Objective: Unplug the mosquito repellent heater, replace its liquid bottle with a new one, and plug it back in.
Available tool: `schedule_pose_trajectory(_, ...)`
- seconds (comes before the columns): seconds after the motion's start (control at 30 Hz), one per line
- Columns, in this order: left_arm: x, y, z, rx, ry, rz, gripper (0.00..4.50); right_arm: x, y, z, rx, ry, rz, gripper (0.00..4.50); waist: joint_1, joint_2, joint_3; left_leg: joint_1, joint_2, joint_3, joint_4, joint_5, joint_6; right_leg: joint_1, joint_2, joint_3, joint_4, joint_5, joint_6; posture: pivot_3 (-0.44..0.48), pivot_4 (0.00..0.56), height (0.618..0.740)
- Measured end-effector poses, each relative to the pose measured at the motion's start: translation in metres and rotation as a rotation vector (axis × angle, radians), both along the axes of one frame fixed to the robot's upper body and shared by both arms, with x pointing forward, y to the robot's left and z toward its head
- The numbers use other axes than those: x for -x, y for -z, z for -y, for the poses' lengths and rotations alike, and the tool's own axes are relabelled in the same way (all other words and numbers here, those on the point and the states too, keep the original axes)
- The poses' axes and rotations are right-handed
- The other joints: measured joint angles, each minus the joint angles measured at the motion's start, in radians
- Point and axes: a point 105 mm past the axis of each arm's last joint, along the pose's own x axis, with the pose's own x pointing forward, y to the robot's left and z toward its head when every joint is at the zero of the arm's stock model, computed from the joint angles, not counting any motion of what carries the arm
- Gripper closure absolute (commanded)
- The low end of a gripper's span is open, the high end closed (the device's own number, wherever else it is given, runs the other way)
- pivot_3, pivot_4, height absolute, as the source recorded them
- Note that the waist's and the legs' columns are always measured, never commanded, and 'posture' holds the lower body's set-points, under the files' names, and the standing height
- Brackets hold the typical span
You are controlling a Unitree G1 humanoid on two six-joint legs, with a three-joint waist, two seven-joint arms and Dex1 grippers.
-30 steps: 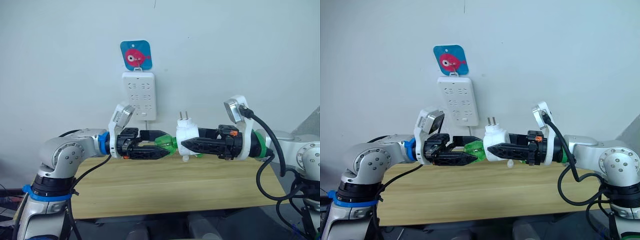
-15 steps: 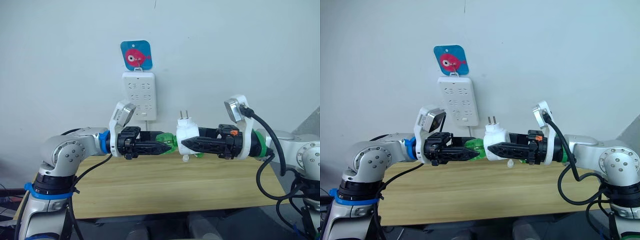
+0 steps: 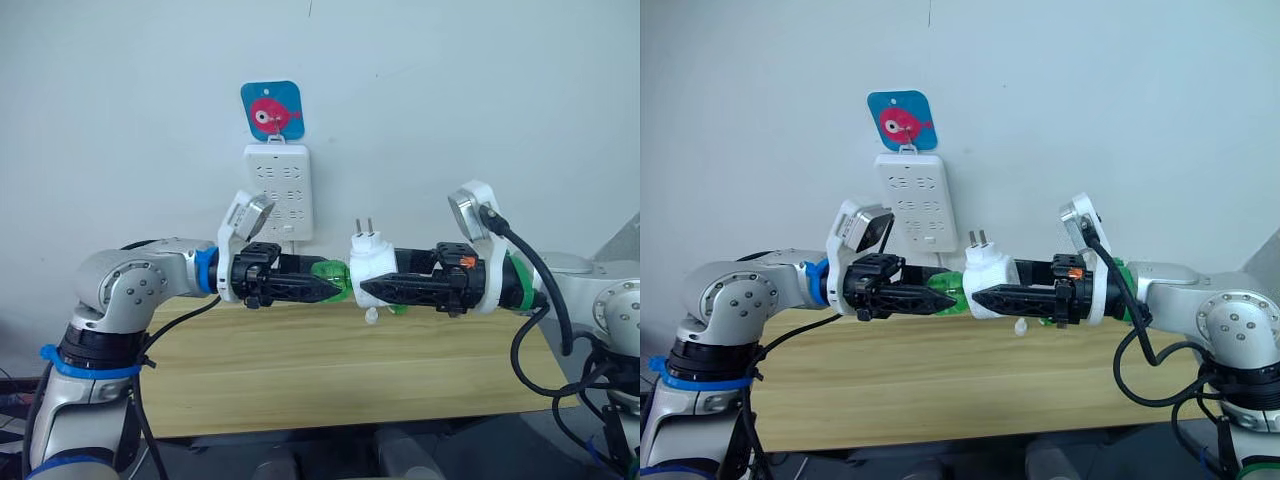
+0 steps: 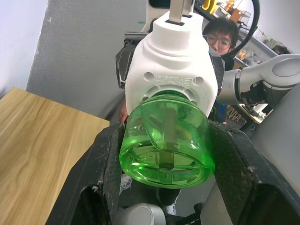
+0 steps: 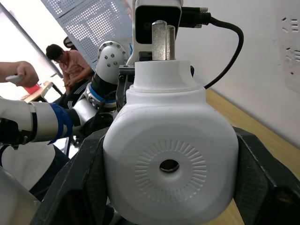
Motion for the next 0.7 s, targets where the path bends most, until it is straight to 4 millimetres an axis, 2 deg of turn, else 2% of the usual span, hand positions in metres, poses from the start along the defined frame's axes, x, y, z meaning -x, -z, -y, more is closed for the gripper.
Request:
schedule_pose_trajectory(0.17, -0.002, 0.001, 0.001, -0.005, -0.014, -0.004, 2.13, -0.003, -0.001, 0.000, 0.026, 0.011, 0.034, 1.51, 0.000, 0.000, 0.000, 0.000, 0.000, 0.000, 0.000, 0.000, 0.000, 0.000, 0.000, 0.000, 0.000, 0.000, 0.000, -0.136, 0.010, 0.740)
schedule_pose_trajectory(0.3, 0.000, 0.000, 0.009, 0.015, 0.013, 0.002, 2.13, 0.001, 0.003, -0.005, 0.047, -0.017, 0.021, 0.11, 0.000, 0.000, 0.000, 0.000, 0.000, 0.000, 0.000, 0.000, 0.000, 0.000, 0.000, 0.000, 0.000, 0.000, 0.000, -0.135, 0.014, 0.740)
schedule_pose_trajectory(0.33, 0.001, 0.000, 0.011, 0.020, 0.024, 0.004, 2.13, 0.002, 0.005, -0.007, 0.056, -0.029, 0.013, 0.00, 0.000, 0.000, 0.000, 0.000, 0.000, 0.000, 0.000, 0.000, 0.000, 0.000, 0.000, 0.000, 0.000, 0.000, 0.000, -0.135, 0.014, 0.740)
schedule_pose_trajectory(0.7, -0.002, 0.001, 0.016, 0.035, 0.008, 0.019, 2.13, 0.003, 0.009, -0.002, 0.096, -0.038, -0.002, 0.00, 0.000, 0.000, 0.000, 0.000, 0.000, 0.000, 0.000, 0.000, 0.000, 0.000, 0.000, 0.000, 0.000, 0.000, 0.000, -0.140, 0.015, 0.740)
